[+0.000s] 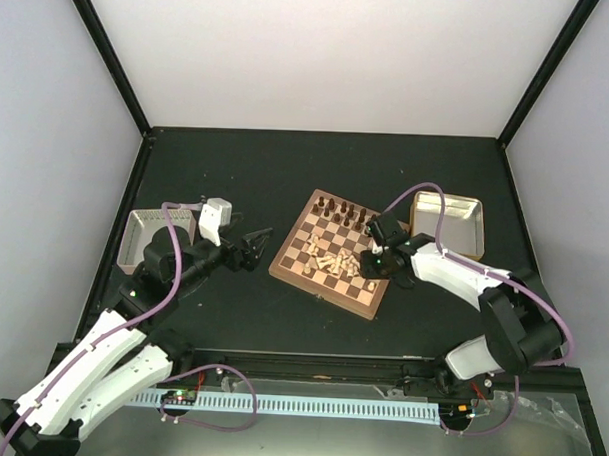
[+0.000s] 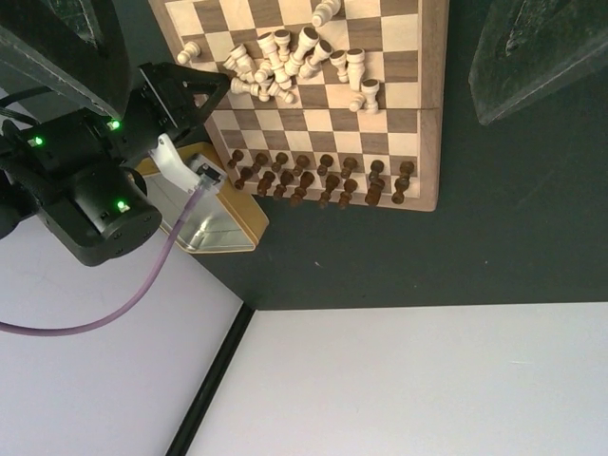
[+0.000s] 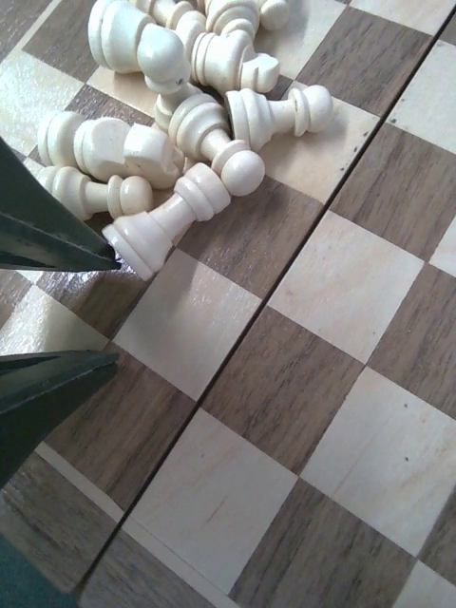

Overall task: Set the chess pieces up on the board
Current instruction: Pick up the chess piece from the chessboard.

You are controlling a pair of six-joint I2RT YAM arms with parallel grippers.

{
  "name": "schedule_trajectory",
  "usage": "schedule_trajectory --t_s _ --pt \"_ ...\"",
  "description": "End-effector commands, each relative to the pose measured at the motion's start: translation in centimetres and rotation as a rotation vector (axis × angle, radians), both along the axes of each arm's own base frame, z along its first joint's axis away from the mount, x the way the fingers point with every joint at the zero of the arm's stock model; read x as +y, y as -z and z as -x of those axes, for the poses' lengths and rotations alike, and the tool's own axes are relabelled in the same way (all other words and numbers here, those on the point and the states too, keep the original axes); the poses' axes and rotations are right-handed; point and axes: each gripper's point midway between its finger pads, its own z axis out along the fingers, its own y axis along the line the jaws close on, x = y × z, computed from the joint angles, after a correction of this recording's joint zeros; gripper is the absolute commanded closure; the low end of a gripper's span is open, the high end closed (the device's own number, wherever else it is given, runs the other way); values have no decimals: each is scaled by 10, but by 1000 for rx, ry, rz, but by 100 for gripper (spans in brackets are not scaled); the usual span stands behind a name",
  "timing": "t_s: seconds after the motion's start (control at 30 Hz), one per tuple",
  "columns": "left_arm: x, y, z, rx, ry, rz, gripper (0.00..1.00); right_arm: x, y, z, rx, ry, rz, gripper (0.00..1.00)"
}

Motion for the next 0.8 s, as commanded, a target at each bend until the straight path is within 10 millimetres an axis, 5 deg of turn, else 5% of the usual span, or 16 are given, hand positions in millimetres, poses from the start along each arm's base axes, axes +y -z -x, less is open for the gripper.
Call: schedule_trajectory --t_s 0.0,0.2,0.77 --pt "1 -3 0 -5 -1 7 1 4 -13 -9 -37 6 -20 76" --pt "0 -2 -2 -5 -4 5 1 2 -27 -15 -100 23 -30 72" --pt "-1 0 -4 -1 -4 -7 1 18 -5 -22 -32 -56 -20 71"
